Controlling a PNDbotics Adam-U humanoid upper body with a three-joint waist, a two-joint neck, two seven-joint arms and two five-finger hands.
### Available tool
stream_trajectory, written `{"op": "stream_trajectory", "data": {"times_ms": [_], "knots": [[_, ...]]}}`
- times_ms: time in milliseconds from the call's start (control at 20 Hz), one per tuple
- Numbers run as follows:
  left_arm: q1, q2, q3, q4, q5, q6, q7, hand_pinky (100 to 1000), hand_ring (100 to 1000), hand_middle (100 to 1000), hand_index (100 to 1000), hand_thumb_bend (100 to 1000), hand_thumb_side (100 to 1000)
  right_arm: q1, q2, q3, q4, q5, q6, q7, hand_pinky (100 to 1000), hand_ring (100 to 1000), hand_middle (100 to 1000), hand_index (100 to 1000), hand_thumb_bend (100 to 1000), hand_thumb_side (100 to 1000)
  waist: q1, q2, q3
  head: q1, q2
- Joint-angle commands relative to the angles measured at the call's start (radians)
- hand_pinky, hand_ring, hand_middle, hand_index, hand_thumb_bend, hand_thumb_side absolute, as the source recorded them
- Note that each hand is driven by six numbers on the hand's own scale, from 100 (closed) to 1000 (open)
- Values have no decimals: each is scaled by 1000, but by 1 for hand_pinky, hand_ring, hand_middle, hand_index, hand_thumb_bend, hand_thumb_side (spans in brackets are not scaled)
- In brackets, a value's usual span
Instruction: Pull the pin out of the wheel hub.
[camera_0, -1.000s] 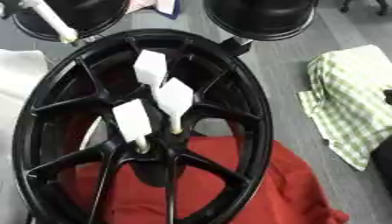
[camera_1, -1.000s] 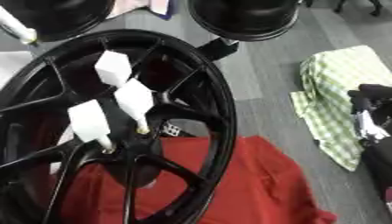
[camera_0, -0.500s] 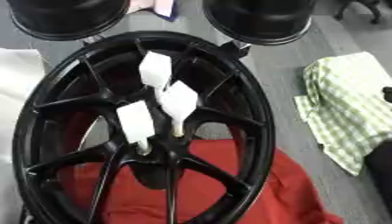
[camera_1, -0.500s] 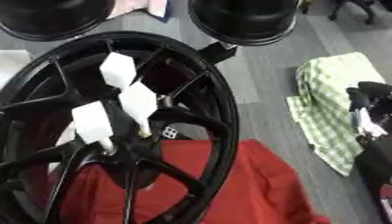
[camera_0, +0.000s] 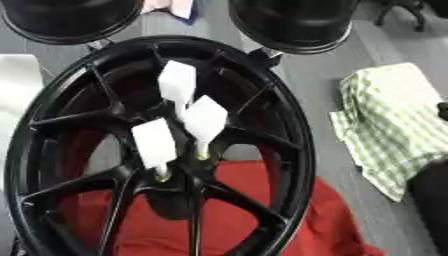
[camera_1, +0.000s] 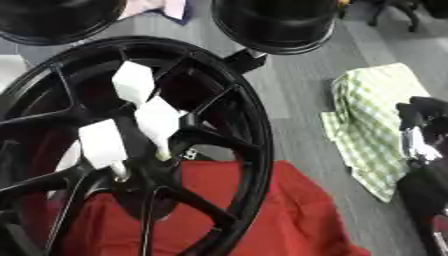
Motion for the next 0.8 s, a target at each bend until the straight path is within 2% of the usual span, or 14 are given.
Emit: {"op": "stream_trajectory", "data": {"times_ms": [50, 150, 200, 250, 350, 500, 600, 800], "knots": [[44, 18, 47, -56, -12, -8, 25, 895, 880, 915, 963, 344, 877, -7, -16, -6, -19, -11, -3, 6, 839, 768, 536, 699, 139, 250, 3, -15, -4, 11, -11], [69, 12, 64, -92, 0, -8, 35, 886, 865, 900, 948, 305, 918, -9, -17, -4, -19, -13, -2, 8, 839, 768, 536, 699, 140, 250, 3, -15, -7, 15, -9], [70, 8, 71, -105, 9, -4, 40, 873, 844, 873, 928, 237, 938, -9, -17, -4, -19, -13, -2, 8, 839, 768, 536, 699, 140, 250, 3, -15, -6, 15, -8], [67, 3, 80, -119, 22, 5, 50, 857, 804, 831, 892, 100, 951, -9, -17, -4, -19, -14, -2, 9, 839, 768, 536, 699, 140, 250, 2, -15, -6, 15, -8], [47, -23, 107, -157, 49, 9, 75, 813, 695, 742, 812, 100, 864, -9, -18, -4, -19, -14, -3, 8, 839, 768, 536, 699, 140, 249, 2, -16, -5, 16, -6], [3, -89, 151, -228, 93, -23, 118, 780, 586, 647, 750, 100, 804, -9, -17, -4, -19, -15, -4, 8, 839, 767, 535, 698, 139, 250, 0, -16, -3, 16, -5], [-19, -140, 177, -280, 125, -36, 150, 771, 564, 623, 736, 100, 786, -10, -15, -4, -19, -16, -3, 8, 839, 767, 535, 698, 139, 250, 0, -16, -2, 16, -5], [-37, -236, 210, -381, 205, -22, 230, 761, 547, 607, 719, 100, 743, -11, -15, -6, -19, -16, -5, 7, 838, 767, 535, 698, 139, 248, 0, -17, -1, 15, -5]]}}
